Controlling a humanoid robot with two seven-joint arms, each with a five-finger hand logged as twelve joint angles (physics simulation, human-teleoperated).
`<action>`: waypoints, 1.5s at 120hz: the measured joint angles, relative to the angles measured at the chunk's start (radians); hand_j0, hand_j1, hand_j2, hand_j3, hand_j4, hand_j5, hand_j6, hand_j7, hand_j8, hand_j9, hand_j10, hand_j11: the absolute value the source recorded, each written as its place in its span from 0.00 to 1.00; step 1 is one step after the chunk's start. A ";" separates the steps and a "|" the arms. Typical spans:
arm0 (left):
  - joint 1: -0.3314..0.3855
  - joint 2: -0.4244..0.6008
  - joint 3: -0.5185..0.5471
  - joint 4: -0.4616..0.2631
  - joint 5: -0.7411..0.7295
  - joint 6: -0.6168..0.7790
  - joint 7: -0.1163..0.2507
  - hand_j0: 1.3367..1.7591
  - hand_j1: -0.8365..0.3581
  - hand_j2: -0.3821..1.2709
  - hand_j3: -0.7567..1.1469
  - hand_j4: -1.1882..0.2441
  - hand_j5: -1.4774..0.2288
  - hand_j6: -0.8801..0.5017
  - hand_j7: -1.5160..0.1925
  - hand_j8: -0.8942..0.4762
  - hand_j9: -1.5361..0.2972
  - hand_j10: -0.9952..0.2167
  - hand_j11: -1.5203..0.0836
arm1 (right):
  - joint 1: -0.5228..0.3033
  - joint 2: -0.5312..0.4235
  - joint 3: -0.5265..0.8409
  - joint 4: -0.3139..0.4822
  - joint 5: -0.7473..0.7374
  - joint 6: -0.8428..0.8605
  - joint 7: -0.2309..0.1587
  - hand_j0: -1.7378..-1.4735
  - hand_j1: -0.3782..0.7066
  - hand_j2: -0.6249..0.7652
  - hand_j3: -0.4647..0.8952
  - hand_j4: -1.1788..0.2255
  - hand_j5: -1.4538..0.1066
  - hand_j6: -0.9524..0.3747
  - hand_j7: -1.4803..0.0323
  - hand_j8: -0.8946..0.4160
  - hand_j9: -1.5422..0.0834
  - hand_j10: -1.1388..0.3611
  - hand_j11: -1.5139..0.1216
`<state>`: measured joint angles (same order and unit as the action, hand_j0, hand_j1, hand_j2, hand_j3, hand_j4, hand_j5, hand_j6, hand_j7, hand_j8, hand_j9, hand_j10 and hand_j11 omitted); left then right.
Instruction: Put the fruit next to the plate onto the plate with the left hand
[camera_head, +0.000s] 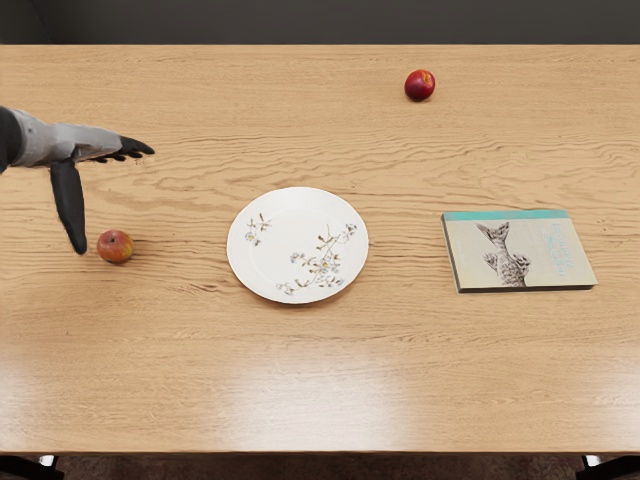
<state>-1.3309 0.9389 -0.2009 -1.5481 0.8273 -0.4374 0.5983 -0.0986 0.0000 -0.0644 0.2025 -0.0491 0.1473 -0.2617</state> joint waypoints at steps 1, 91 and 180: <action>0.002 -0.001 0.000 -0.004 0.006 0.006 0.001 0.76 0.98 0.23 0.40 0.81 0.85 0.62 0.87 0.64 0.83 0.80 0.93 | 0.000 0.000 0.000 0.000 0.000 0.000 0.000 0.30 0.03 0.45 0.34 0.84 0.93 0.72 0.98 0.68 0.95 0.76 0.93; 0.234 -0.120 0.022 -0.042 0.398 0.207 0.013 0.76 0.97 0.24 0.40 0.81 0.85 0.62 0.87 0.63 0.82 0.80 0.93 | 0.001 0.000 0.000 0.000 0.001 0.000 0.000 0.30 0.03 0.45 0.34 0.84 0.93 0.72 0.98 0.68 0.95 0.76 0.93; 0.292 -0.188 0.022 0.077 0.485 0.284 0.013 0.76 0.82 0.25 0.40 0.70 0.73 0.50 0.75 0.52 0.71 0.67 0.80 | 0.000 0.000 0.000 0.000 0.002 0.000 0.000 0.30 0.03 0.45 0.34 0.84 0.93 0.72 0.98 0.68 0.95 0.76 0.93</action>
<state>-1.0390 0.7511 -0.1786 -1.4713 1.3127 -0.1537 0.6109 -0.0982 0.0000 -0.0644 0.2025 -0.0476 0.1473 -0.2615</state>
